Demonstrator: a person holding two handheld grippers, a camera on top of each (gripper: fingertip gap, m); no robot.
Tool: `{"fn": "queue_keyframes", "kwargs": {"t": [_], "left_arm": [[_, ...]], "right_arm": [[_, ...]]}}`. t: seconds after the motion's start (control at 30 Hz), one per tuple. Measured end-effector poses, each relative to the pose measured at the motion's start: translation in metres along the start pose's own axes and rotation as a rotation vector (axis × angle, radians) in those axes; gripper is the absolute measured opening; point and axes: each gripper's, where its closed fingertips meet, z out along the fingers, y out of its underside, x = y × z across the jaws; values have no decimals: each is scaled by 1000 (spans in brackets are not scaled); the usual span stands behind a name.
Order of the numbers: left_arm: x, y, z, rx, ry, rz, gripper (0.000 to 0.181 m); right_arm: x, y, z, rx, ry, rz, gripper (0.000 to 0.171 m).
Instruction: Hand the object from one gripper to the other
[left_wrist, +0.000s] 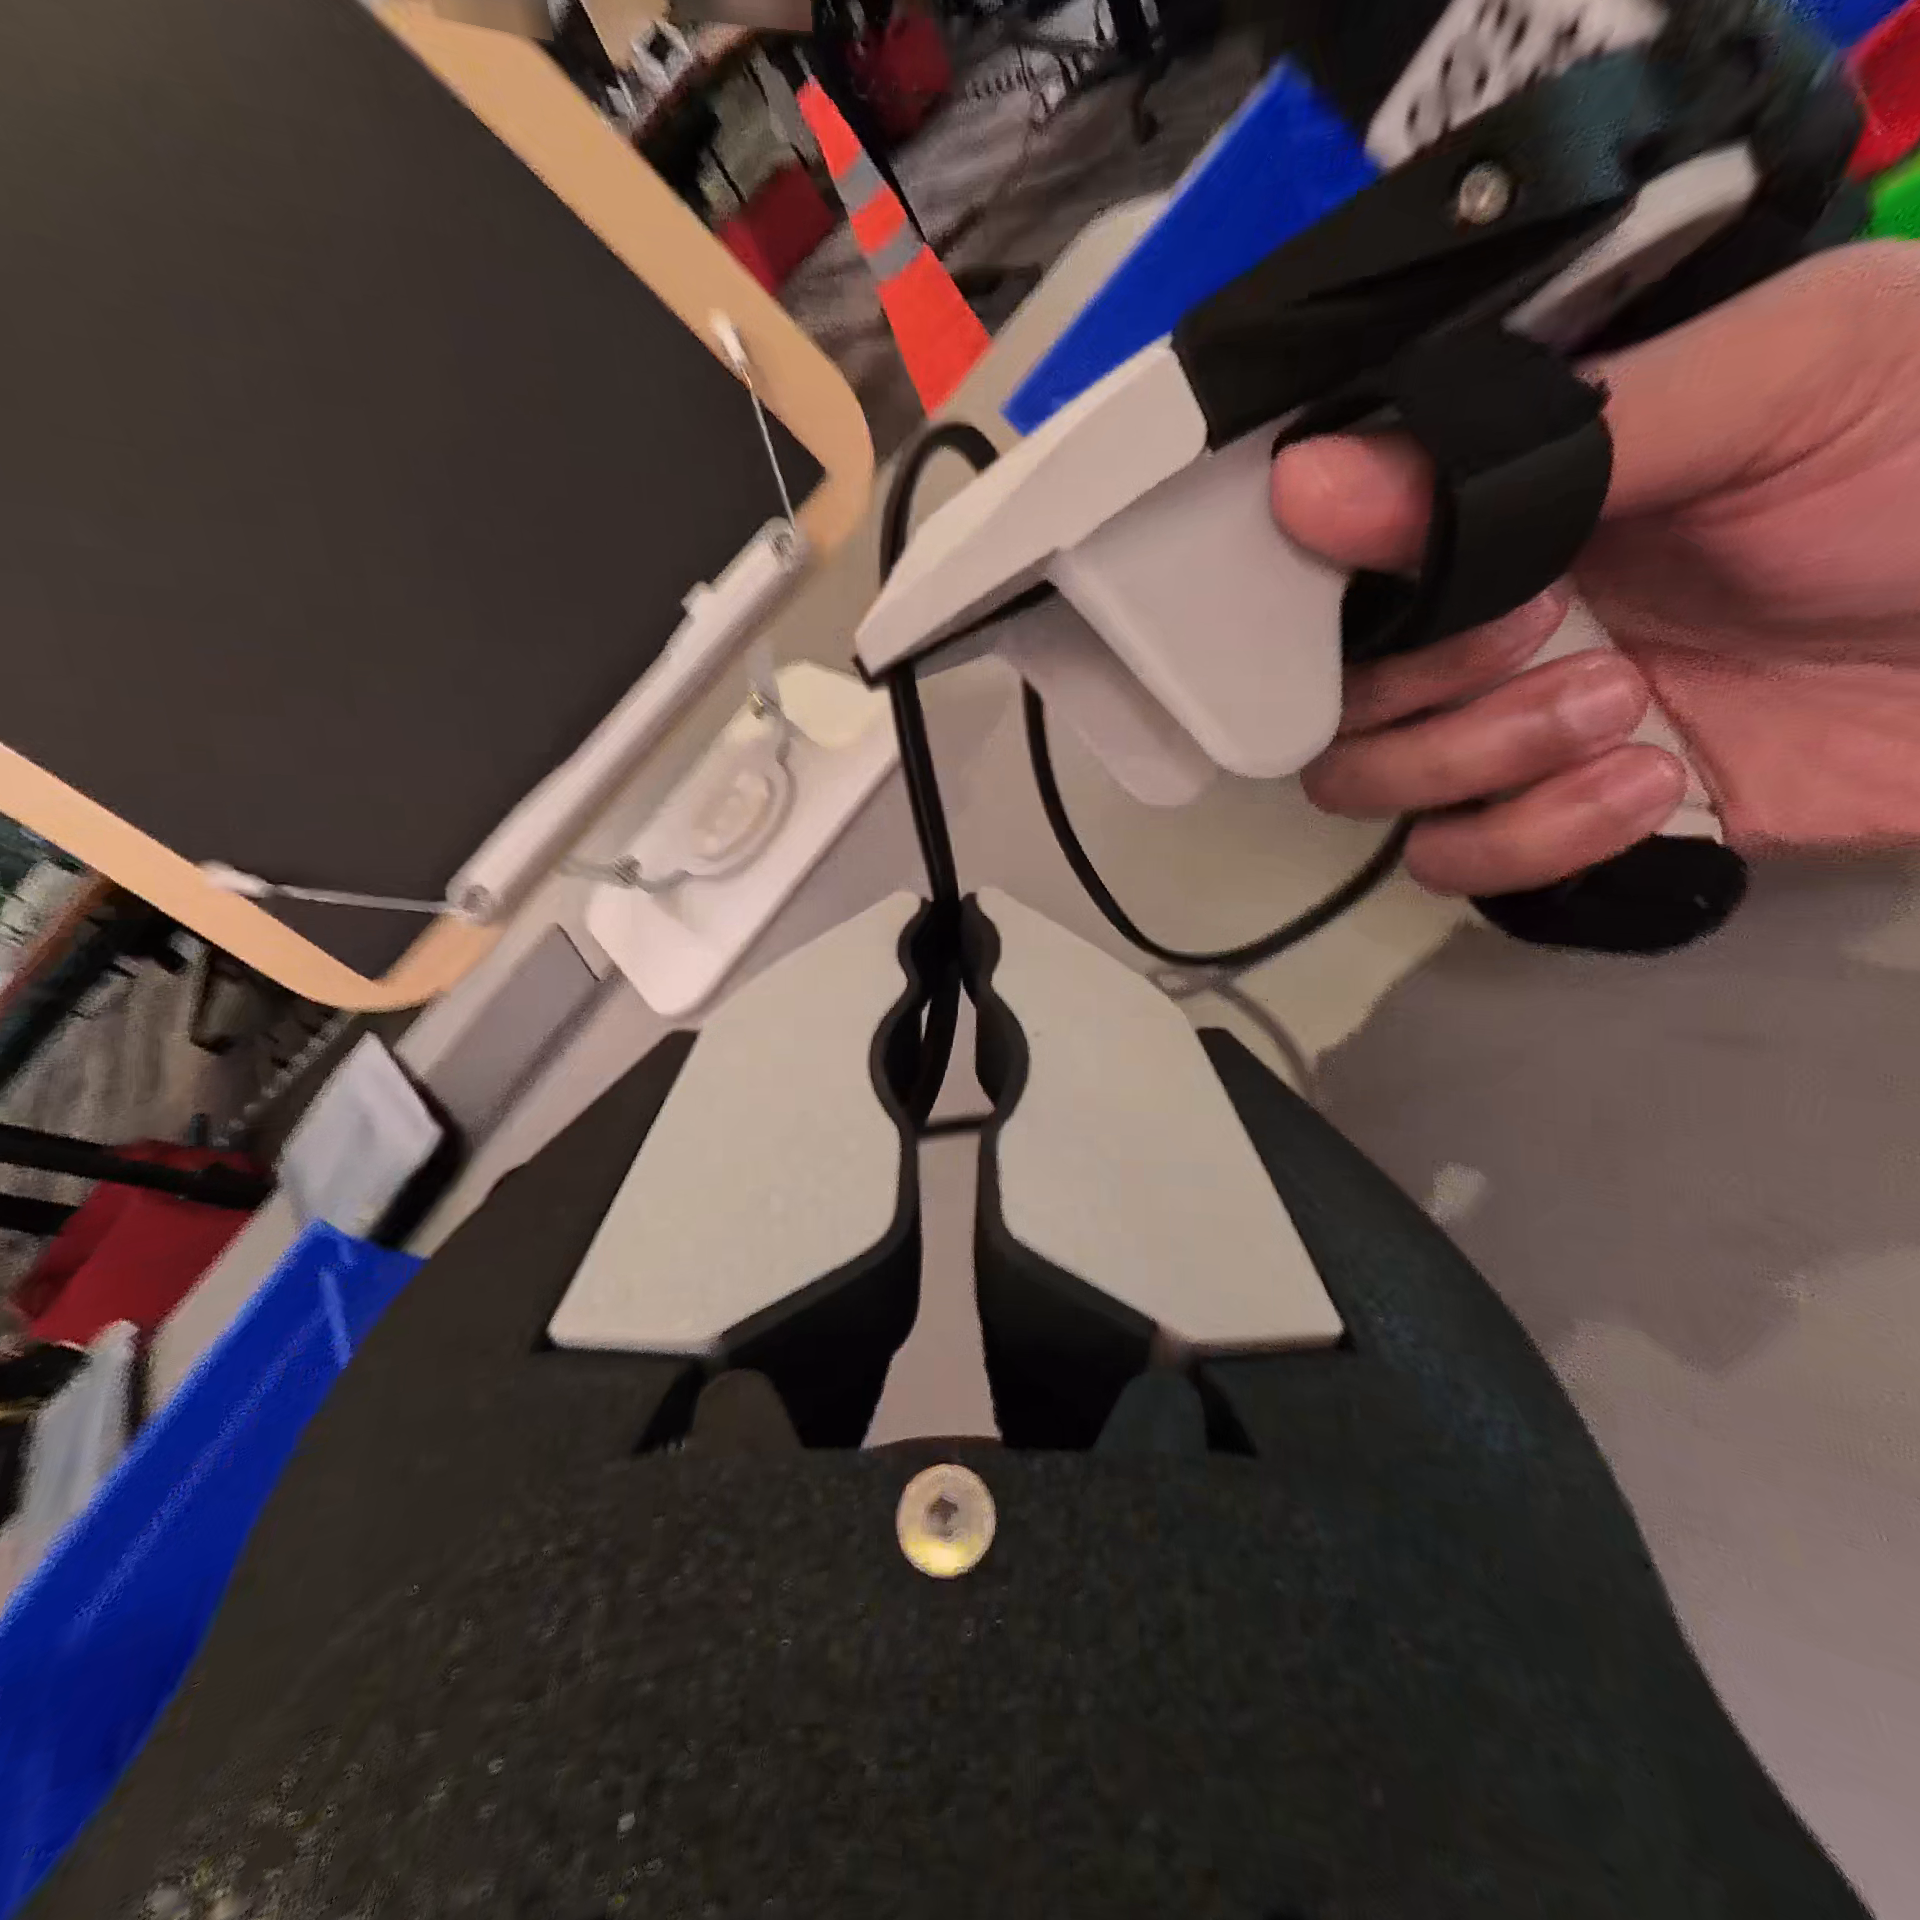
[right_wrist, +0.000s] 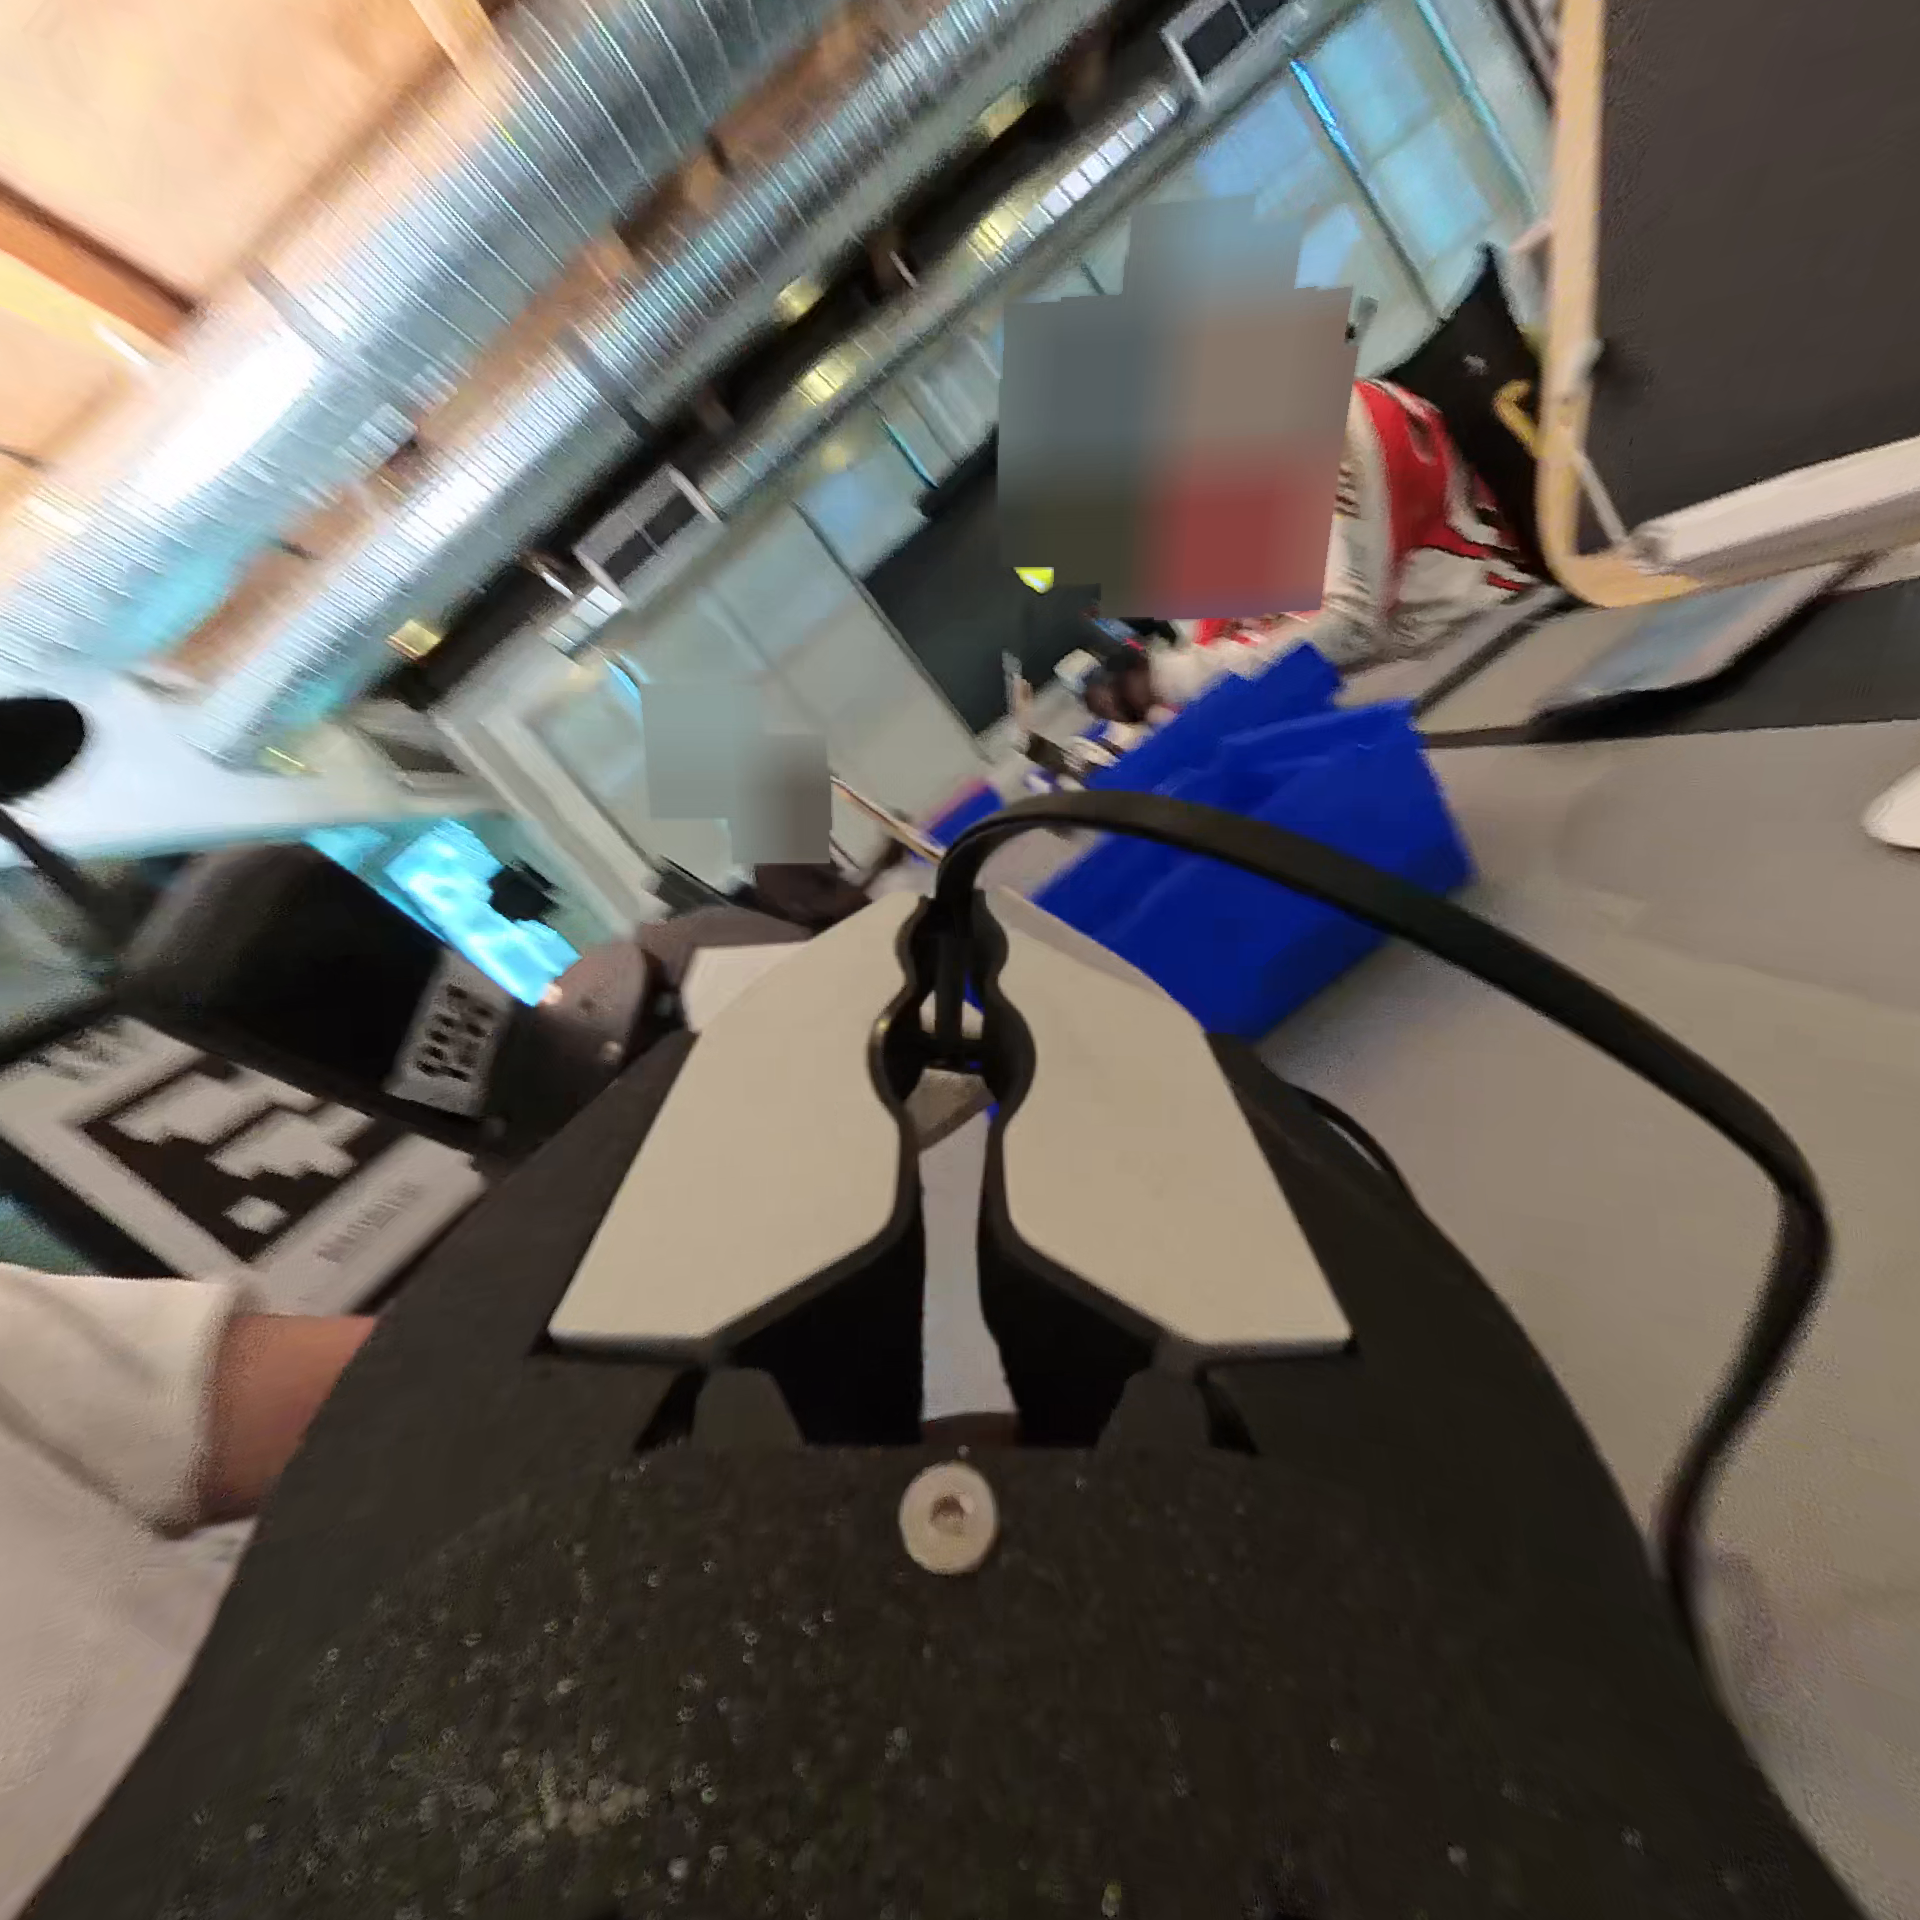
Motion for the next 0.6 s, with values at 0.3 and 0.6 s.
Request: {"fn": "queue_keyframes", "kwargs": {"t": [0.3,0.6], "left_arm": [[23,61,-41,53,190,-267,22],[20,53,-55,223,256,-306,31]], "right_arm": [[31,48,-5,-481,476,-975,5],[27,120,21,-753,450,-1579,5]]}}
